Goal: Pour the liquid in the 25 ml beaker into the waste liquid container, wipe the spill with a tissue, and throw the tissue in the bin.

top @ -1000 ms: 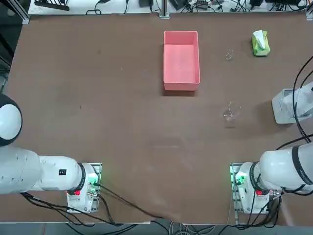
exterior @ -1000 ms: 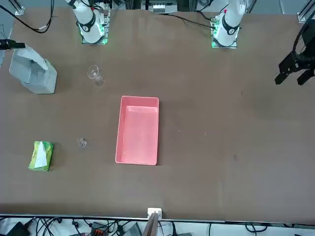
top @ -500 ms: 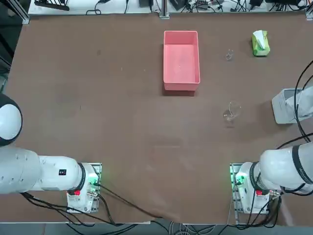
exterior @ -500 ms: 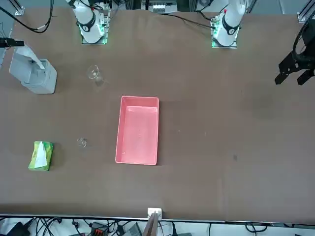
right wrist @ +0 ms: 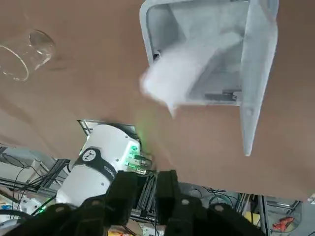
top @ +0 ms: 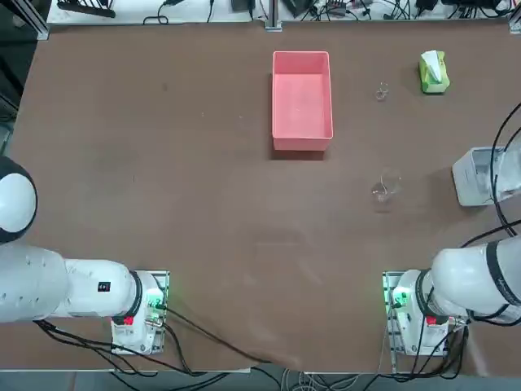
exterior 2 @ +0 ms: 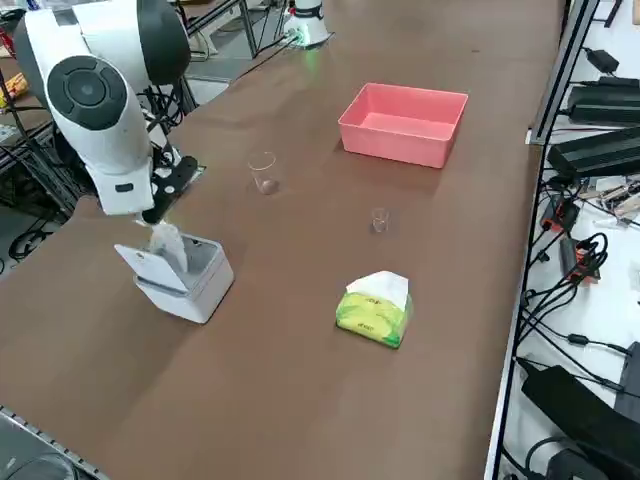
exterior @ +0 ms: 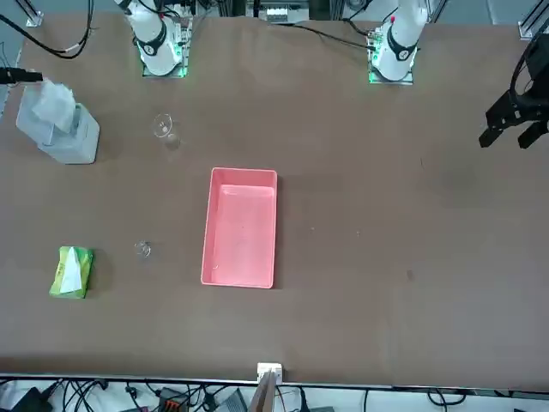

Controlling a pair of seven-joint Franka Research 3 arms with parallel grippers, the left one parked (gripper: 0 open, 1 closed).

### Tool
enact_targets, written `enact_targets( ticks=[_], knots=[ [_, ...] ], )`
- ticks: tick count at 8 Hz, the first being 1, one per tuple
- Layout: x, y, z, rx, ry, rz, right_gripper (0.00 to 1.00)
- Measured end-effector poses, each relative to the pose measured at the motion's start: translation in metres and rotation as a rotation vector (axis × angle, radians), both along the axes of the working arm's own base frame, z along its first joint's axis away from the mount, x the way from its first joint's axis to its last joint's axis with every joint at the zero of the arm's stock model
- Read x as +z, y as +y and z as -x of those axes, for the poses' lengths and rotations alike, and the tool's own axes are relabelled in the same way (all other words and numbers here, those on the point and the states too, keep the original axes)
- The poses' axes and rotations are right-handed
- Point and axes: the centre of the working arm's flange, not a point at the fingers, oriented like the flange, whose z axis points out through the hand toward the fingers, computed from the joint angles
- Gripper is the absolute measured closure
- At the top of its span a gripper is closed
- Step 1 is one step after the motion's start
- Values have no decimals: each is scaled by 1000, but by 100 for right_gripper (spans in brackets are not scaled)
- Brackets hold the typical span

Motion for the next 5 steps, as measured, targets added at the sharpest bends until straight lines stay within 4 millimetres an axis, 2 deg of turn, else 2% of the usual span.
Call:
enact_targets(
  ticks=[1, 3, 4, 5],
  knots=[
    [-1, -2, 0, -2, -2, 3, 65],
    [-1, -4, 0, -3, -8, 8, 46],
    [0, -2, -3, 3, -16, 13, 44],
    [3, 3, -11, 10, -40, 10, 29]
  ],
)
